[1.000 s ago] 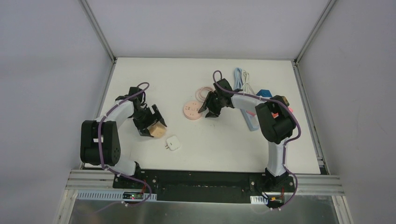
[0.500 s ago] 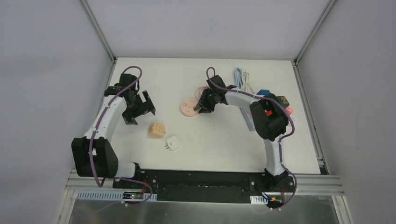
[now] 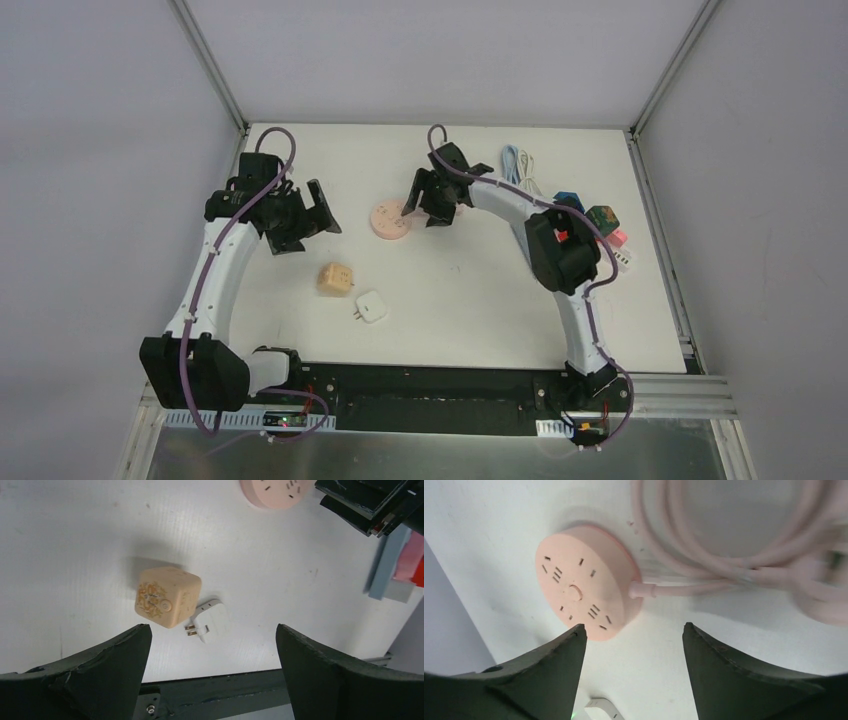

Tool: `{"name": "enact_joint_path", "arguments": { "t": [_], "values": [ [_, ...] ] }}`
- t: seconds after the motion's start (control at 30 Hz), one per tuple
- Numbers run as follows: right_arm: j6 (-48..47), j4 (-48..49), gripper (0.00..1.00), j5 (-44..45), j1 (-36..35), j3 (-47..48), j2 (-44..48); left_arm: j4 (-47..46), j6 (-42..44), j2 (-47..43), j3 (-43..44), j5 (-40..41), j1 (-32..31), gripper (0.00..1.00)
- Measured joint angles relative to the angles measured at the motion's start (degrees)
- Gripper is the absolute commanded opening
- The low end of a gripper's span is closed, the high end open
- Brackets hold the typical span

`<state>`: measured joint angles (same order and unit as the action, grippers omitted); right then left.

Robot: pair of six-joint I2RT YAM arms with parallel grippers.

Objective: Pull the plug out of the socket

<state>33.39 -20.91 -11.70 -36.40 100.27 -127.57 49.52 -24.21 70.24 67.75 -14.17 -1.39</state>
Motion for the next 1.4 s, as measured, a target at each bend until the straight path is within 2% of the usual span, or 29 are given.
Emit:
{"name": "enact_joint_path", "arguments": {
  "t": [0.13, 0.2, 0.43, 0.6, 0.83, 1.07, 1.4],
  "values": [
    [-3.28, -3.08, 0.76, 3.76, 3.32, -4.57, 7.56, -2.64, 0.04, -0.55, 0.00, -5.46, -0.04, 0.98],
    [-5.35, -4.98, 0.77, 6.19, 6.16, -9.22, 14.58, -4.13, 0.00, -1.31, -0.02, -7.10, -0.04, 0.98],
    [-10.45, -13.00, 0.93, 21.84, 16.83, -19.91, 39.58, -9.05, -0.44, -3.43, -0.02, -11.45, -0.13, 0.98],
    [-11.87, -18.03, 0.93, 28.11, 22.91, -26.32, 49.11, -11.74, -0.90, -3.98, 0.00, -12.46, -0.17, 0.98],
    [-11.65, -22.38, 0.89, 26.99, 27.28, -35.19, 51.56, -11.93, -2.54, -2.86, 0.39, -12.33, -0.17, 0.98],
    [-12.35, -22.45, 0.86, 20.11, 29.44, -39.47, 51.43, -11.98, -3.69, -0.42, 0.48, -12.48, -0.17, 0.98],
    [-15.80, -16.22, 0.60, 14.25, 29.88, -40.19, 42.07, -11.50, -3.85, 1.25, 0.87, -13.84, -0.17, 0.96]
  ]
}}
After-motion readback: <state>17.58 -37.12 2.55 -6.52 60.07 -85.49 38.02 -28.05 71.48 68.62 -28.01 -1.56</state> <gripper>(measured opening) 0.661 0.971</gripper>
